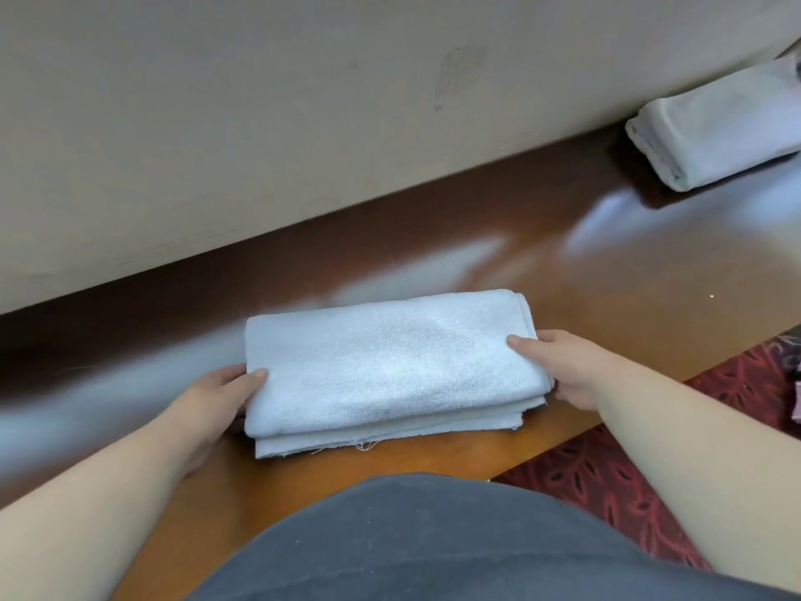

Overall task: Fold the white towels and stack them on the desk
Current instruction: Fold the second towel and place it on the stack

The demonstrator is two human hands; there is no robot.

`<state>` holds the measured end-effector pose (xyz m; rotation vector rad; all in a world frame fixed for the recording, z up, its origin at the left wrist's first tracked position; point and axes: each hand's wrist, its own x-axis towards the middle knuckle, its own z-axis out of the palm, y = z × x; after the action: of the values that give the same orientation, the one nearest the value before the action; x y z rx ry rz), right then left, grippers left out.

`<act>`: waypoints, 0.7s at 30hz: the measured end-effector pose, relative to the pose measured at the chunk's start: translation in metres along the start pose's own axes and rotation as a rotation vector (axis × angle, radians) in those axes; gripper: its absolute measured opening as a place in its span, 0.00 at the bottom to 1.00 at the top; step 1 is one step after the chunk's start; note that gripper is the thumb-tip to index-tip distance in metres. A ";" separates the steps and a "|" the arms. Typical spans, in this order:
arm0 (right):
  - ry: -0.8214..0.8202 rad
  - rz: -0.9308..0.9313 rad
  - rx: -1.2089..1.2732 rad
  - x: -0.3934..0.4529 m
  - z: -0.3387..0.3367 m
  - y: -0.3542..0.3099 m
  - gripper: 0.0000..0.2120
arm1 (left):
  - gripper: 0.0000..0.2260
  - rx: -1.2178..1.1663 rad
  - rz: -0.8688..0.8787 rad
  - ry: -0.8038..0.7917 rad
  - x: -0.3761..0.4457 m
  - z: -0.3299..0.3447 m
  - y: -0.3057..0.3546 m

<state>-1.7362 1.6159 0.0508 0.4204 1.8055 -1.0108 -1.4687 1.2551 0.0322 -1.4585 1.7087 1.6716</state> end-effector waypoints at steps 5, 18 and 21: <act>-0.302 0.234 -0.014 -0.011 -0.013 -0.004 0.29 | 0.12 -0.096 -0.200 -0.162 -0.014 -0.006 0.022; 0.010 -0.217 -0.351 -0.110 -0.080 0.052 0.04 | 0.08 0.789 0.342 -0.054 -0.103 0.020 0.093; 0.041 -0.261 -0.328 -0.141 -0.118 0.061 0.15 | 0.05 0.817 0.467 -0.048 -0.126 0.050 0.123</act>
<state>-1.7009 1.7674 0.1664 0.0032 2.0563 -0.8606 -1.5366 1.3253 0.1870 -0.6629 2.4119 0.9262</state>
